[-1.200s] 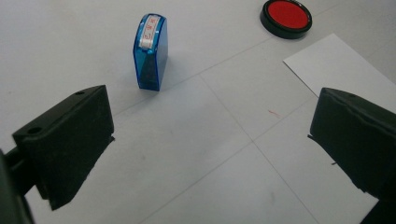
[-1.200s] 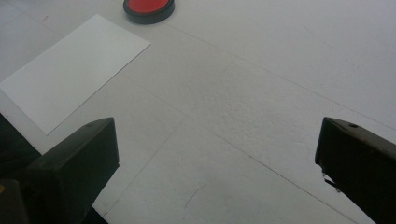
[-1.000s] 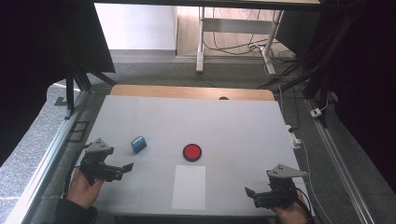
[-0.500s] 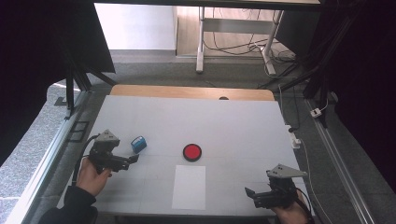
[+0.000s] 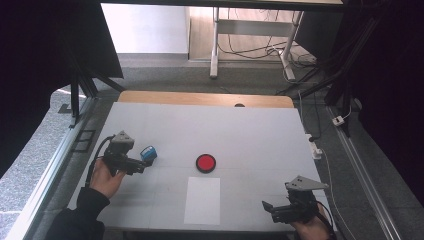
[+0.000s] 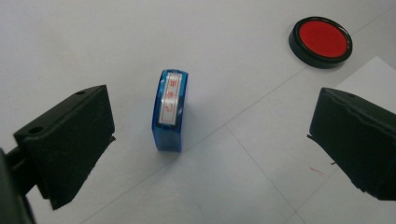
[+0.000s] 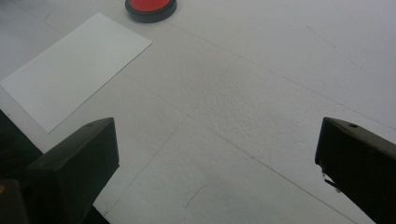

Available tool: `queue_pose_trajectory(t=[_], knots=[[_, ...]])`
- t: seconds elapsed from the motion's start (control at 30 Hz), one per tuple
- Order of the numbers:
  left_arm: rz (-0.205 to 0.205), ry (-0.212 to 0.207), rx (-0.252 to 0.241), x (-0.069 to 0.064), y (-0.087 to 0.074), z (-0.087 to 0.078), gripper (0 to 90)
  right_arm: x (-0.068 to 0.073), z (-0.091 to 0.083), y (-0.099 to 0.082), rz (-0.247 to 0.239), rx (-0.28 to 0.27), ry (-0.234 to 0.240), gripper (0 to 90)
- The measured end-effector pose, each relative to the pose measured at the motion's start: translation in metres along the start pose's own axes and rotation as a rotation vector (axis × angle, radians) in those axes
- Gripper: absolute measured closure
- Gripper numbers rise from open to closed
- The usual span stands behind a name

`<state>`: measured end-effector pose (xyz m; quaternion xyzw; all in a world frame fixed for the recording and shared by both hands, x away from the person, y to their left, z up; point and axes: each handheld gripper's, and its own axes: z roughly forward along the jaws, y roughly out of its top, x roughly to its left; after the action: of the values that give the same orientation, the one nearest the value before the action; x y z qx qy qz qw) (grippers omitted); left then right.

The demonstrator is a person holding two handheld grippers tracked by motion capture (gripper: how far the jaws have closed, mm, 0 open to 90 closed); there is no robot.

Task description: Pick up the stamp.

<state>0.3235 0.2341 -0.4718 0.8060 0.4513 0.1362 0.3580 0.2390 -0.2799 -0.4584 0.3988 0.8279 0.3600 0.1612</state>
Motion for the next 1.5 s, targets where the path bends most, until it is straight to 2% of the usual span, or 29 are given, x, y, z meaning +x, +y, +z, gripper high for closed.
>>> queue_pose_trajectory(t=[0.37, 0.6, 0.97, 1.13, 1.17, 1.2, 1.3, 1.33, 1.5], knots=[[0.002, 0.036, 0.008, 0.009, 0.018, 0.016, 0.7, 0.000, 0.000, 0.000, -0.001, 0.001, 0.002, 0.0], [0.001, 0.011, 0.012, 0.019, 0.020, 0.023, 0.5, 0.000, 0.000, 0.000, -0.002, 0.001, 0.003, 0.0], [0.022, -0.012, 0.042, 0.023, 0.010, 0.032, 3.2, 0.001, 0.001, 0.000, -0.011, 0.001, 0.005, 0.0], [0.049, -0.009, 0.075, 0.022, 0.007, 0.035, 11.6, 0.001, 0.000, 0.000, -0.013, 0.001, 0.005, 0.0], [0.054, -0.012, 0.078, 0.021, 0.007, 0.036, 17.9, 0.001, 0.000, 0.000, -0.015, 0.001, 0.005, 0.0], [0.064, -0.011, 0.084, 0.021, 0.007, 0.036, 17.9, 0.001, 0.000, 0.000, -0.015, 0.001, 0.005, 0.0], [0.080, -0.005, 0.096, 0.020, 0.006, 0.037, 29.0, 0.001, 0.001, 0.000, -0.020, 0.004, 0.005, 0.0], [0.082, -0.004, 0.097, 0.020, 0.006, 0.037, 29.0, 0.001, 0.001, 0.000, -0.020, 0.004, 0.005, 0.0], [0.074, -0.006, 0.092, 0.023, 0.005, 0.035, 40.3, 0.001, 0.001, 0.000, -0.021, 0.003, 0.008, 0.0]])
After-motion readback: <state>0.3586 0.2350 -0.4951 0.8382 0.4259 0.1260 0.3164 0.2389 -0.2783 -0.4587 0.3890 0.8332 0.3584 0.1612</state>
